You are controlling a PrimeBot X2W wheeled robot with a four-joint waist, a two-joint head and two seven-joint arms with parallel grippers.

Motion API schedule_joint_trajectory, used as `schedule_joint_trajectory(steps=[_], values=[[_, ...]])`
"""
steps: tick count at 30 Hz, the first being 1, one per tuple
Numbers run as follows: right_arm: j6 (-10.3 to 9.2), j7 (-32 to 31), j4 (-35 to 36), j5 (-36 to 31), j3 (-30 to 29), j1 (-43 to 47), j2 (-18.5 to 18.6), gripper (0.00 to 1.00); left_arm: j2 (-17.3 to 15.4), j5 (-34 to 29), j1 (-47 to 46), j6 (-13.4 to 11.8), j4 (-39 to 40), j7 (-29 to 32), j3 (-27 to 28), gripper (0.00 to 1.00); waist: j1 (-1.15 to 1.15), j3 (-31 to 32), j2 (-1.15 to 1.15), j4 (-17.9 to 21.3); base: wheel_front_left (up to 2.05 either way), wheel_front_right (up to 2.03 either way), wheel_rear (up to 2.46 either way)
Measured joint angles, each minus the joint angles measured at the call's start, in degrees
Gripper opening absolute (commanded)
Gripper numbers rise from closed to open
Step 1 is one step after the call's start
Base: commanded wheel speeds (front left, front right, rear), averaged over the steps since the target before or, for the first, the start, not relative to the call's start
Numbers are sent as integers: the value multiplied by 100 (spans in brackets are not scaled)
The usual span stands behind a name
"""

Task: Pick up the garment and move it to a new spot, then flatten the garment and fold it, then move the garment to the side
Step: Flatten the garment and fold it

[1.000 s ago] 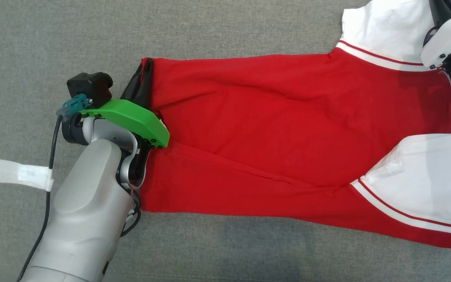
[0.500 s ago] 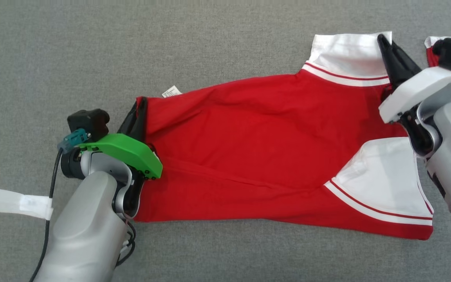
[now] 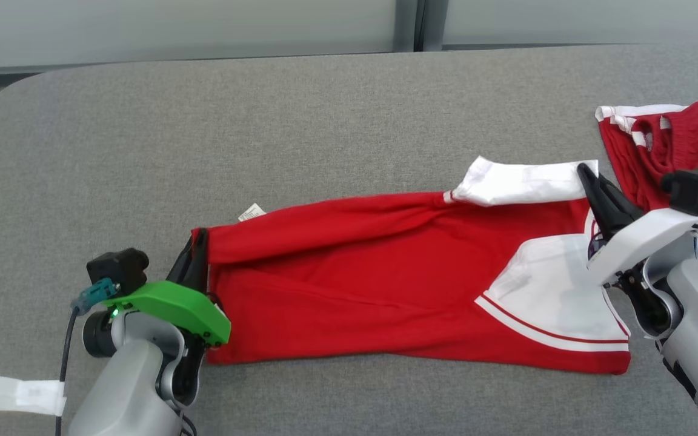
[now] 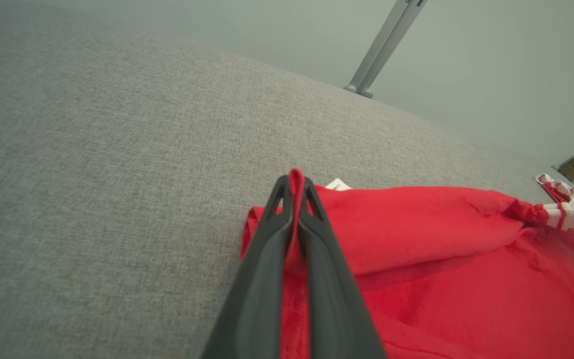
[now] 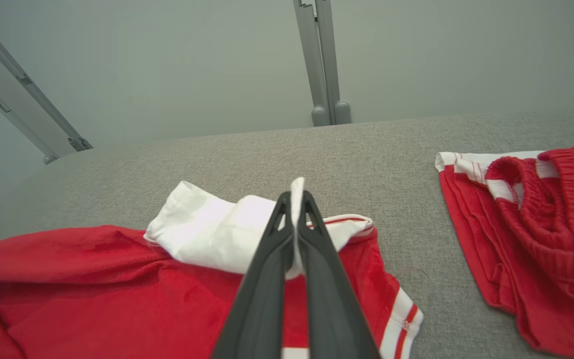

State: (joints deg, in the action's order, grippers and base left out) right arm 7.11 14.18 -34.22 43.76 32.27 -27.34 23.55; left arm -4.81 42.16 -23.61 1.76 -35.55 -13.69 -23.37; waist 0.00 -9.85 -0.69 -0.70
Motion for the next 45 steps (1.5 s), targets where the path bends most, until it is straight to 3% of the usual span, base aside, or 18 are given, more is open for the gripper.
schedule_joint_trajectory(steps=[9,19,29,32,35,36,37,38,39,40,45], values=[[0,0,455,155,-115,834,31,0,1,105,753,-4,122,-4,60,0,0,426,0,191,0,0,0],[0,0,580,98,-243,1439,120,0,4,212,1077,-112,285,-4,92,0,0,484,0,306,0,0,0],[1,0,605,-501,-164,1689,225,0,-60,313,1419,-287,199,8,166,0,0,424,0,356,0,0,0],[1,0,603,-514,-211,1742,215,31,-64,339,1467,-288,167,16,170,0,0,399,0,367,0,0,0],[1,0,604,-646,-208,1766,213,38,-65,357,1502,-288,130,107,166,0,0,372,0,386,0,0,0],[1,0,609,-676,-208,1778,210,49,-65,361,1512,-288,125,107,167,0,0,364,0,392,0,0,0],[1,0,627,-788,-187,1823,210,70,-65,365,1516,-288,118,113,167,0,0,347,0,406,0,0,0],[1,0,637,-876,-159,1847,215,100,-65,365,1516,-291,119,113,169,42,0,338,0,413,0,0,0],[1,0,651,-962,-131,1860,225,100,-65,367,1516,-316,119,113,171,82,0,329,0,420,0,0,0],[1,0,675,-1026,-105,1864,241,100,-65,380,1516,-327,120,113,172,100,0,320,0,427,0,0,0],[1,0,798,-1209,-153,1977,345,100,-98,400,1518,-330,153,111,263,100,0,280,0,461,0,0,0]])
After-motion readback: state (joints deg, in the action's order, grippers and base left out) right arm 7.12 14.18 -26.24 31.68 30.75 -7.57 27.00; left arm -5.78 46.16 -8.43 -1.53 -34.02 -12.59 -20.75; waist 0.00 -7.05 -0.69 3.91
